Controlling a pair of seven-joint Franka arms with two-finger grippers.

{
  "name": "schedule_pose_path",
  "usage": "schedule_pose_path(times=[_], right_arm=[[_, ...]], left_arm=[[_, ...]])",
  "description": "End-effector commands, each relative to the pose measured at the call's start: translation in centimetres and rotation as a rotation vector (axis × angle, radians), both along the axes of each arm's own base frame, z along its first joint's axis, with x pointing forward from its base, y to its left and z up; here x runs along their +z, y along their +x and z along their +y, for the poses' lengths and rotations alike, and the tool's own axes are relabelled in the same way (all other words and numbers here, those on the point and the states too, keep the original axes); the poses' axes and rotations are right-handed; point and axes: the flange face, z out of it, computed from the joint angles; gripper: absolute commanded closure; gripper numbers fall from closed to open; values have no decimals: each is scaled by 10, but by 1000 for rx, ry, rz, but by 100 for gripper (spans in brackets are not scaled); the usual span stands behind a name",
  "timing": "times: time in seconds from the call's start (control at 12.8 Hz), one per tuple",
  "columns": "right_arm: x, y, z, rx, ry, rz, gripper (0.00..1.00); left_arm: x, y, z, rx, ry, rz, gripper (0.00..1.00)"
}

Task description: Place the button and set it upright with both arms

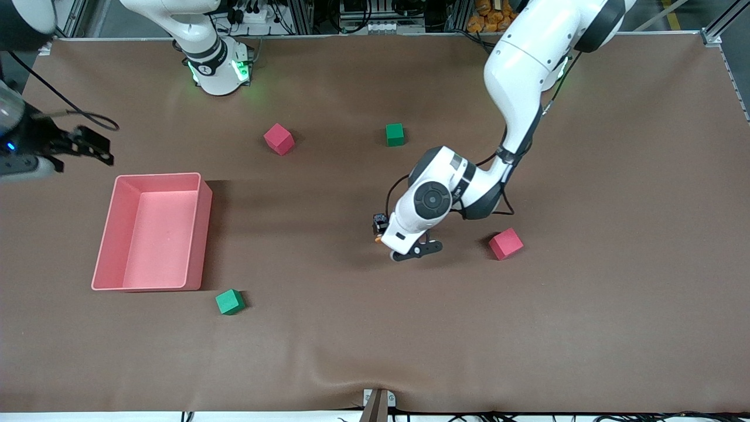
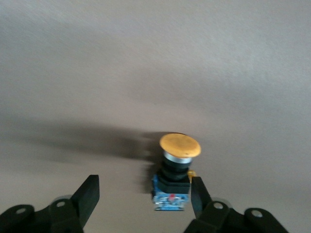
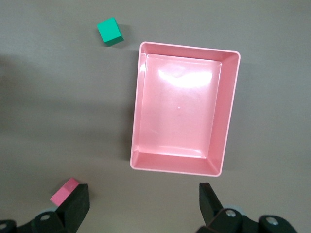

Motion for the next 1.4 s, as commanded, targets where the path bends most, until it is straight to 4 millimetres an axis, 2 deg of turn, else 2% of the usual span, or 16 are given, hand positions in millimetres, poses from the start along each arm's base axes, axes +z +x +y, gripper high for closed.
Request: schedule_pose_path(times=[0.0,0.16,0.55,0.7,0.94,1.09,1.25,1.33], right_arm=[[32,-3,-6,-9,-2,-6,0],[55,-9,-10,-25,4,-9,0],[47,-11,-29,-71,28,22,0],[42,-13,-47,-131,93,35,0],[41,-16,-43,-232,85,66,0],[40,-15,-39,-230,75,69,0],[39,-11,-39,-227,64,59,0],[38,-11,-40,-227,51,56,0]], left_arm=[[-8,-5,-21,8,-26,-18,17],[-16,-13,-33,-7,-27,-21,22],[-29,-14,-30,-54,-15,-23,32],[-28,-14,-30,-70,-17,-28,36],[-34,-14,-30,-71,-13,-22,40],[-34,-14,-30,-73,-14,-22,43],[-35,-15,-29,-82,-14,-22,51],[-35,-14,-28,-86,-15,-24,59]])
